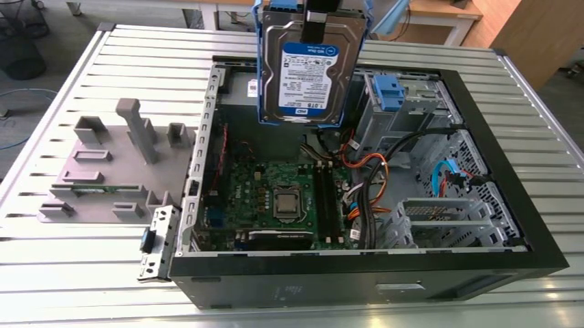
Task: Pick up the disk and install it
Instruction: 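Pick up the disk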
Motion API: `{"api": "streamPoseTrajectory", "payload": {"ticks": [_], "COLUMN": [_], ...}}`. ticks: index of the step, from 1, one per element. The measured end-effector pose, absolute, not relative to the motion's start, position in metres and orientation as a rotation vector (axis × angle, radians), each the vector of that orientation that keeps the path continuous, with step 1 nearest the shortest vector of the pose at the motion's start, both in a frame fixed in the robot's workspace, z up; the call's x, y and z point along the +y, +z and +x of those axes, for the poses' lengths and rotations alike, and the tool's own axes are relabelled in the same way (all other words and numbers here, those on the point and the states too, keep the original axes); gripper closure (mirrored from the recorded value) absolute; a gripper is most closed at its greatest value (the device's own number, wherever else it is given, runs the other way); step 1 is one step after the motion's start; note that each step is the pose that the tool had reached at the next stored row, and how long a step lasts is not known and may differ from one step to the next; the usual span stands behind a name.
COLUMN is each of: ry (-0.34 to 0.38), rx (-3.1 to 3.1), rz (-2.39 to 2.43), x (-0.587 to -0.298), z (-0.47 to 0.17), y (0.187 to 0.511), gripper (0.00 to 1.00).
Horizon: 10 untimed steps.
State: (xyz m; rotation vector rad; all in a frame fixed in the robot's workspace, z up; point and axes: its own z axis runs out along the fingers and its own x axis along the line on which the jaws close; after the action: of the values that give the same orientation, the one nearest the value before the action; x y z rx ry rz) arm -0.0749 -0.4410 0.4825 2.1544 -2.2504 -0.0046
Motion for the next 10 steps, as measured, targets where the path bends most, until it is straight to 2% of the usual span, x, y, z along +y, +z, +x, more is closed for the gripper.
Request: {"api": "streamPoseTrajectory", "payload": {"ticks": [10], "ry": [-0.005], "rx": [-2.250], "rz": [2.155], "x": [-0.4430], "z": [-0.0745], "y": [0.4824], "gripper": [0.65]}}
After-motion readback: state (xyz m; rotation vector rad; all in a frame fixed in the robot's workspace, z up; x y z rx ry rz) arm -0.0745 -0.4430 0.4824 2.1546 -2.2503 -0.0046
